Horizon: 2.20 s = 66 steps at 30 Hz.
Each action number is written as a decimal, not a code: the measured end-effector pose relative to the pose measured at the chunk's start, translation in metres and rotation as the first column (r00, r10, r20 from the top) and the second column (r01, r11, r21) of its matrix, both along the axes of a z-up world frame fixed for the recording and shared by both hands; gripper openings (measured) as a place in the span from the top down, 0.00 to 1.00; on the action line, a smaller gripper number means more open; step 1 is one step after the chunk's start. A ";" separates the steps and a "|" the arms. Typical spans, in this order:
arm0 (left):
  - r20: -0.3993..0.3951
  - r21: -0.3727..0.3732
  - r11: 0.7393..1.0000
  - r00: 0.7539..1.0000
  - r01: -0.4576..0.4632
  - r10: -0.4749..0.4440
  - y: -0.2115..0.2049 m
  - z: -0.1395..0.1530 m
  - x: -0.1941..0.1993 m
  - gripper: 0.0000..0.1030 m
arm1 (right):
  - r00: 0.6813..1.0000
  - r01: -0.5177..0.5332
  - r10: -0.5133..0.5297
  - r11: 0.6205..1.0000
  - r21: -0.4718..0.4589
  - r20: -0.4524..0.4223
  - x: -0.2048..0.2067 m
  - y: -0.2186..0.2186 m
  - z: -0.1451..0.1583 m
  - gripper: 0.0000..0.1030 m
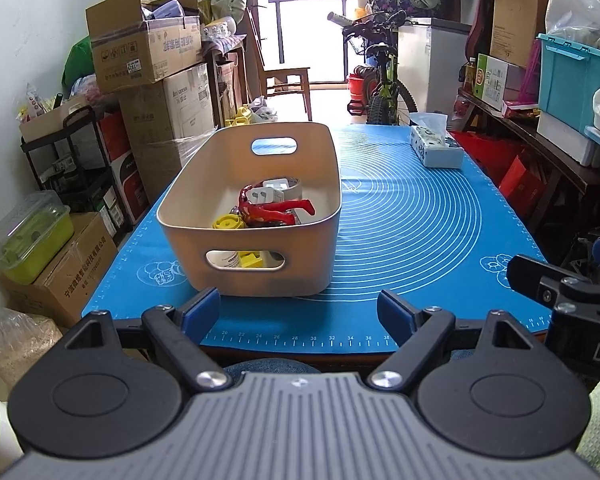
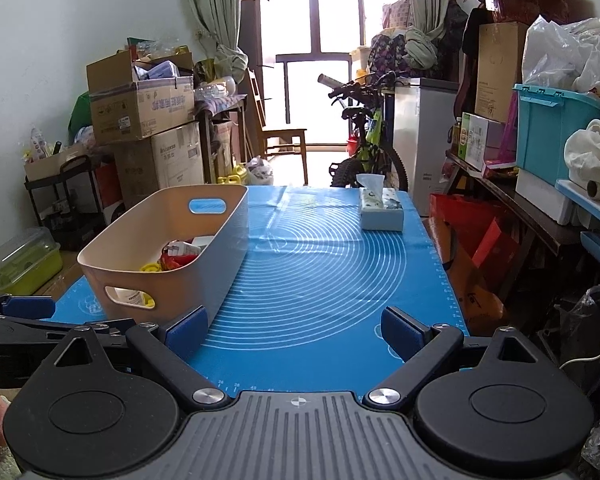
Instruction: Organize rigid objects
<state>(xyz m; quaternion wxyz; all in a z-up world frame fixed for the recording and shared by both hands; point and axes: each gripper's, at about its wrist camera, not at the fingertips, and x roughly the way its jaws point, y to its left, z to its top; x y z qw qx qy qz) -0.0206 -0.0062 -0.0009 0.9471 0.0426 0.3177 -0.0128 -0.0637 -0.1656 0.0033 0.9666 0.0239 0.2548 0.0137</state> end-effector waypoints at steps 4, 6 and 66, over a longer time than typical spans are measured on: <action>0.002 0.000 1.000 1.000 0.002 -0.002 0.000 0.000 -0.001 0.17 | 1.000 -0.001 0.001 1.000 -0.004 0.002 0.000 0.000 0.000 0.09; 0.003 -0.004 1.000 1.000 0.000 0.000 0.001 0.000 -0.001 0.17 | 1.000 -0.004 0.004 1.000 -0.010 0.001 0.000 0.001 0.001 0.09; 0.007 -0.025 1.000 1.000 -0.004 0.004 0.003 0.000 0.001 0.17 | 1.000 0.003 -0.003 1.000 -0.013 0.005 -0.001 0.003 0.000 0.09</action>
